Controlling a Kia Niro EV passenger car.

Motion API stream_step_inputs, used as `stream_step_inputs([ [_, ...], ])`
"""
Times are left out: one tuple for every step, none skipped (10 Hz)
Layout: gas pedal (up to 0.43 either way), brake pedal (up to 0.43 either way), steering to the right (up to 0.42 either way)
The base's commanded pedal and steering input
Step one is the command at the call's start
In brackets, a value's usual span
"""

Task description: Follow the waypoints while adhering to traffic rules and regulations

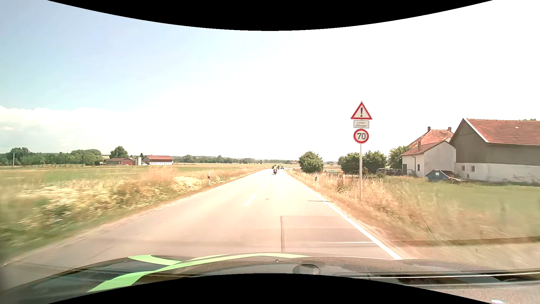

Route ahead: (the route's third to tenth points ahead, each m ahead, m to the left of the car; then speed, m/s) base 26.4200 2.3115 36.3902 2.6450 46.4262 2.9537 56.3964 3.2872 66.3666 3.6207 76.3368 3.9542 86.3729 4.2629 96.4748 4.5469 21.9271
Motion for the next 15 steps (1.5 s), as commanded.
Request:
stream_step_inputs([
  [0.000, 0.000, -0.009],
  [0.000, 0.000, -0.009],
  [0.000, 0.000, -0.008],
  [0.000, 0.055, -0.008],
  [0.000, 0.079, -0.008],
  [0.000, 0.085, -0.007],
  [0.000, 0.098, -0.007],
  [0.000, 0.104, -0.007],
  [0.000, 0.110, -0.007],
  [0.000, 0.104, -0.007],
  [0.000, 0.098, -0.006],
  [0.000, 0.098, -0.004],
  [0.000, 0.134, -0.003],
  [0.000, 0.159, -0.003],
  [0.000, 0.165, -0.003],
])
